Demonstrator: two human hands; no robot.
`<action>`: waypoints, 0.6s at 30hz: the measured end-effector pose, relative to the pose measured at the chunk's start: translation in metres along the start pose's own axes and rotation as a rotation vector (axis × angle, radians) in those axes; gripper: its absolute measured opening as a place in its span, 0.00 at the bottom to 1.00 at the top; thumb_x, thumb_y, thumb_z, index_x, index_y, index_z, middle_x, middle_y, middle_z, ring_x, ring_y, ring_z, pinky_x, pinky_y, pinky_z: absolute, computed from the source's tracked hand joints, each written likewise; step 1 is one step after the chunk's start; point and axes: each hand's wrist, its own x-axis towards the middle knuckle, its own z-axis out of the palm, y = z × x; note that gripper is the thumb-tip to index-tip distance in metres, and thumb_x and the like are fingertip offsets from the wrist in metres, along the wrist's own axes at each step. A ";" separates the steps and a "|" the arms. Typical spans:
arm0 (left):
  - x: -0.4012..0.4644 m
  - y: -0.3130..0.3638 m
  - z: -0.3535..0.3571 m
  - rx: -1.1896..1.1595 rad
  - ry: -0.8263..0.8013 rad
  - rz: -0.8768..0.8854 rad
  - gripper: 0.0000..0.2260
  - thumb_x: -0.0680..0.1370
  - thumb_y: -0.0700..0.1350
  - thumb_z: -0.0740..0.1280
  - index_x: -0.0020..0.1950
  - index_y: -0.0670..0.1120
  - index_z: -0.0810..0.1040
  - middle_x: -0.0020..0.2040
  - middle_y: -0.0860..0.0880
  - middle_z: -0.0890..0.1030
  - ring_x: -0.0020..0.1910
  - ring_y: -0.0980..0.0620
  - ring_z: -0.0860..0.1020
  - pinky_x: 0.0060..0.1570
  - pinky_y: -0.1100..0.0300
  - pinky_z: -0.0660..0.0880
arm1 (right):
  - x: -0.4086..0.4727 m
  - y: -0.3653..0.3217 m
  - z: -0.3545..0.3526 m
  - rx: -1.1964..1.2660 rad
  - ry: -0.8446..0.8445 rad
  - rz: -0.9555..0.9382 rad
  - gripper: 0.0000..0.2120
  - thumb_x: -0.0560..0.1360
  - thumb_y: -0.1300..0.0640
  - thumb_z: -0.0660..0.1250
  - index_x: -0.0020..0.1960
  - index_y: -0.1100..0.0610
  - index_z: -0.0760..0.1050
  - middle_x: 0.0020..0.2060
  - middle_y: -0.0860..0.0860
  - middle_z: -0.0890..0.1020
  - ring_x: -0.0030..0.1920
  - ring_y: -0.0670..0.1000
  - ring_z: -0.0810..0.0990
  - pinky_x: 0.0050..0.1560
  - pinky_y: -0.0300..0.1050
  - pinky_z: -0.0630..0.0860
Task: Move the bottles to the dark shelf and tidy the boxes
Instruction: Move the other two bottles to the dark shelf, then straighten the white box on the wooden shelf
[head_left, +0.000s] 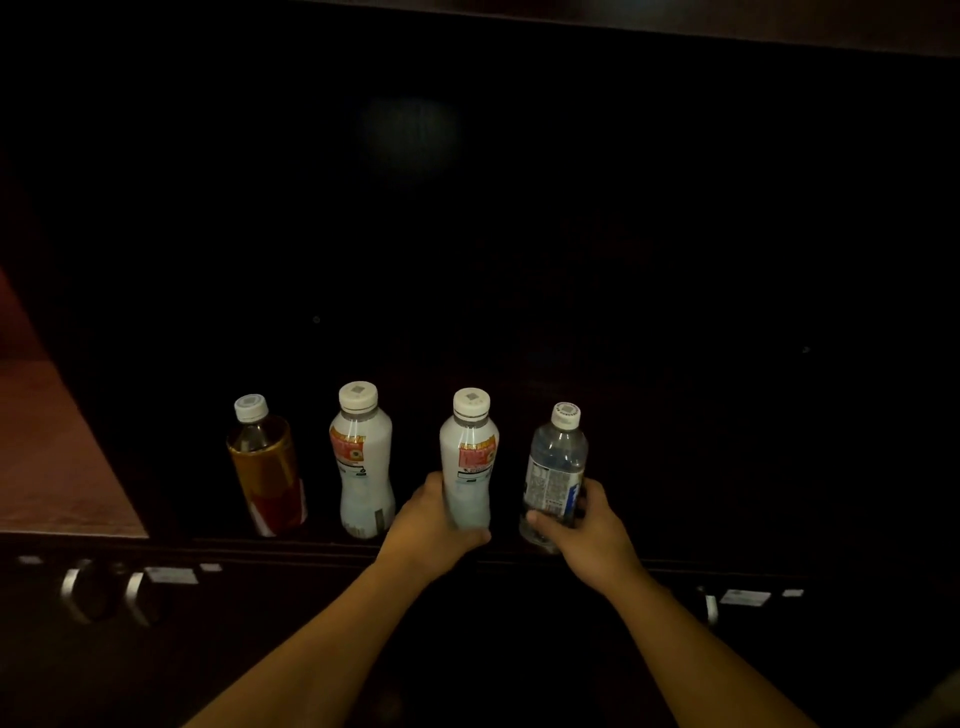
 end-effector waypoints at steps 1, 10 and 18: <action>-0.002 -0.001 -0.001 0.010 -0.007 0.000 0.35 0.65 0.57 0.79 0.67 0.51 0.68 0.60 0.52 0.77 0.59 0.53 0.76 0.59 0.53 0.76 | -0.002 -0.001 -0.001 -0.038 0.005 0.018 0.36 0.68 0.44 0.78 0.70 0.48 0.65 0.50 0.39 0.77 0.45 0.39 0.76 0.41 0.34 0.72; -0.039 -0.005 -0.038 0.282 0.018 0.007 0.21 0.73 0.61 0.71 0.61 0.53 0.76 0.55 0.56 0.80 0.49 0.60 0.77 0.45 0.65 0.76 | -0.033 -0.021 -0.010 -0.349 -0.015 0.043 0.18 0.72 0.37 0.70 0.50 0.49 0.71 0.37 0.45 0.80 0.35 0.44 0.79 0.28 0.39 0.69; -0.094 -0.020 -0.081 0.393 0.122 0.054 0.12 0.75 0.61 0.68 0.53 0.56 0.78 0.49 0.59 0.80 0.45 0.60 0.78 0.44 0.60 0.79 | -0.069 -0.069 0.030 -0.561 -0.108 -0.306 0.08 0.77 0.48 0.67 0.42 0.51 0.75 0.34 0.45 0.78 0.34 0.44 0.76 0.31 0.39 0.70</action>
